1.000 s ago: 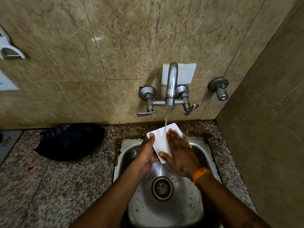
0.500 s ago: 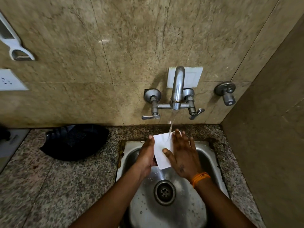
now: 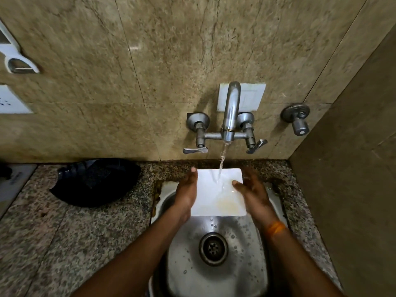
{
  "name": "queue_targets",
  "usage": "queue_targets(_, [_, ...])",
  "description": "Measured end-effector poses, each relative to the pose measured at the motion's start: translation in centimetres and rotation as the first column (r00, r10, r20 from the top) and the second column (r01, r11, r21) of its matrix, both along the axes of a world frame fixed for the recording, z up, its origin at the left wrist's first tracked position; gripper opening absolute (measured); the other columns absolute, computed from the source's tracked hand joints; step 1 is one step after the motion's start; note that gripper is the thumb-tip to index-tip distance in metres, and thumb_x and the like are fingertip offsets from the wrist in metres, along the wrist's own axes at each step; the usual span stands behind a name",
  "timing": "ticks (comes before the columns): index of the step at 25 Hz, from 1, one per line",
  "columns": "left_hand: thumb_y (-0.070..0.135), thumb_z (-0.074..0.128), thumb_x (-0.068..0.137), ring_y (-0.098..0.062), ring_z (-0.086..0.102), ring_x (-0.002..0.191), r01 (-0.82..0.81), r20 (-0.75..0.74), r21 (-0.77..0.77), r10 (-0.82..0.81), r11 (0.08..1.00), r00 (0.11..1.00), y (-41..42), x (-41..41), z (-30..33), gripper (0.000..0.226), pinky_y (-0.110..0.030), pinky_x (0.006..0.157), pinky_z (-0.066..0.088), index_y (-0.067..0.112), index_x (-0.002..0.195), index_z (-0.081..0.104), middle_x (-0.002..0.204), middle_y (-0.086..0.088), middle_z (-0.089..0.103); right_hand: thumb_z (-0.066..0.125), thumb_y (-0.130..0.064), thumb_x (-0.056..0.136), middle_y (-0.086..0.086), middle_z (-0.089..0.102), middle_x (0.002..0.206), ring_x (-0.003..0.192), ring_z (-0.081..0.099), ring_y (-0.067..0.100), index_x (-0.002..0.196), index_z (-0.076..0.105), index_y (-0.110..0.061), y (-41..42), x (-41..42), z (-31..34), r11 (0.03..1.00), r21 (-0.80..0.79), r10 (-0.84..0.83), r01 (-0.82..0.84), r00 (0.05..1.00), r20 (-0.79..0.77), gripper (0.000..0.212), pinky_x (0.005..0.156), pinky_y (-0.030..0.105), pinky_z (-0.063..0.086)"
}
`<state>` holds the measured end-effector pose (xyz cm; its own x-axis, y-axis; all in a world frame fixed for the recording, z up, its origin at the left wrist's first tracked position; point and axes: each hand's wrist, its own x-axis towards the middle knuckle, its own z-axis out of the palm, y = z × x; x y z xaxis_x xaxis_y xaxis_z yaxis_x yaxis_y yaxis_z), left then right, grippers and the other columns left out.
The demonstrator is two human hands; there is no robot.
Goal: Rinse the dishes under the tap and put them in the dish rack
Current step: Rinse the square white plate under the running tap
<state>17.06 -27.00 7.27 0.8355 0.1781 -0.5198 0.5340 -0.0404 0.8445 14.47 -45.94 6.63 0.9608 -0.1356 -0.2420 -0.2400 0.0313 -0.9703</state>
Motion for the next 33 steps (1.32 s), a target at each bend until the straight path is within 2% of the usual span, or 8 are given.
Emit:
queue_targets(4, [0.053, 0.038, 0.105, -0.035, 0.047, 0.14, 0.124, 0.171, 0.559, -0.26, 0.82, 0.95, -1.3, 0.4, 0.7, 0.056, -0.036, 0.105, 0.043, 0.014, 0.142, 0.052, 0.152, -0.016, 0.051, 0.056, -0.008, 0.101, 0.017, 0.076, 0.114, 0.099, 0.072, 0.036, 0.116, 0.072, -0.011, -0.1, 0.7, -0.1, 0.985, 0.132, -0.091, 0.109, 0.987, -0.131, 0.021, 0.075, 0.037, 0.06])
queue_targets(7, [0.059, 0.015, 0.102, -0.029, -0.003, 0.159, 0.166, 0.112, 0.873, -0.521, 0.458, 0.846, -5.0, -2.8, -0.6, 0.076, -0.046, 0.128, -0.001, 0.016, 0.164, 0.006, 0.169, -0.008, -0.008, 0.052, -0.003, 0.103, 0.022, 0.072, 0.12, 0.109, 0.068, 0.041, 0.127, 0.064, -0.002, 1.6, 0.9, -0.3, 0.948, 0.192, -0.237, 0.253, 0.966, -0.103, 0.028, 0.094, 0.052, 0.057])
queue_targets(11, [0.052, 0.008, 0.104, -0.016, -0.008, 0.159, 0.358, 0.073, 0.885, -0.849, 0.297, 0.524, -5.8, -6.0, -3.5, 0.068, -0.044, 0.127, -0.006, 0.021, 0.164, 0.001, 0.17, 0.002, -0.012, 0.049, 0.001, 0.103, 0.019, 0.07, 0.123, 0.115, 0.066, 0.04, 0.13, 0.061, -0.002, 1.5, 1.2, -0.9, 0.908, 0.226, -0.341, 0.354, 0.935, -0.096, 0.03, 0.102, 0.056, 0.052])
queue_targets(16, [0.056, 0.01, 0.105, -0.019, -0.015, 0.158, 0.287, -0.021, 0.938, -0.795, 0.195, 0.606, -1.3, -4.2, -4.4, 0.072, -0.045, 0.128, -0.005, 0.019, 0.163, -0.01, 0.171, 0.0, -0.015, 0.051, 0.003, 0.101, 0.005, 0.074, 0.115, 0.096, 0.074, 0.019, 0.129, 0.06, -0.013, 1.6, -0.5, -0.5, 0.904, 0.227, -0.377, 0.363, 0.926, 0.019, 0.034, 0.074, 0.035, 0.061])
queue_targets(20, [0.055, 0.017, 0.107, -0.014, -0.008, 0.159, 0.215, 0.039, 0.973, -0.971, 0.09, 0.234, -1.3, -4.7, -4.8, 0.069, -0.041, 0.128, -0.004, 0.021, 0.164, -0.003, 0.173, 0.0, -0.004, 0.048, 0.01, 0.099, 0.015, 0.069, 0.125, 0.115, 0.066, 0.034, 0.132, 0.058, -0.008, 2.1, 0.1, -0.1, 0.877, 0.27, -0.416, 0.397, 0.909, 0.011, 0.039, 0.099, 0.051, 0.054])
queue_targets(24, [0.053, 0.017, 0.107, -0.019, -0.007, 0.159, 0.157, 0.07, 0.972, -0.852, 0.175, 0.519, 0.8, -3.9, -4.2, 0.07, -0.048, 0.129, 0.006, 0.014, 0.164, 0.005, 0.173, -0.006, 0.003, 0.05, 0.006, 0.099, 0.007, 0.072, 0.122, 0.104, 0.07, 0.023, 0.125, 0.061, -0.02, 3.2, -0.5, 0.2, 0.876, 0.294, -0.396, 0.382, 0.918, -0.012, 0.038, 0.088, 0.044, 0.056])
queue_targets(28, [0.054, 0.03, 0.105, -0.018, 0.001, 0.16, 0.169, 0.01, 0.984, -0.976, 0.048, 0.218, 2.0, -7.4, -6.1, 0.074, -0.049, 0.127, 0.009, 0.018, 0.164, 0.007, 0.173, -0.002, 0.003, 0.052, 0.002, 0.099, 0.003, 0.075, 0.118, 0.111, 0.07, 0.029, 0.117, 0.064, -0.025, 3.8, -1.5, -1.3, 0.891, 0.265, -0.366, 0.369, 0.929, -0.062, 0.035, 0.095, 0.055, 0.054])
queue_targets(33, [0.063, 0.017, 0.105, -0.017, -0.004, 0.159, 0.244, -0.01, 0.955, -0.8, 0.171, 0.6, 3.4, -7.8, -6.3, 0.076, -0.047, 0.127, 0.005, 0.017, 0.164, 0.007, 0.173, -0.003, 0.004, 0.051, 0.004, 0.097, 0.008, 0.071, 0.125, 0.113, 0.068, 0.028, 0.128, 0.061, -0.016, 4.4, -3.4, -1.5, 0.965, 0.075, -0.245, 0.25, 0.967, -0.064, 0.038, 0.1, 0.058, 0.053])
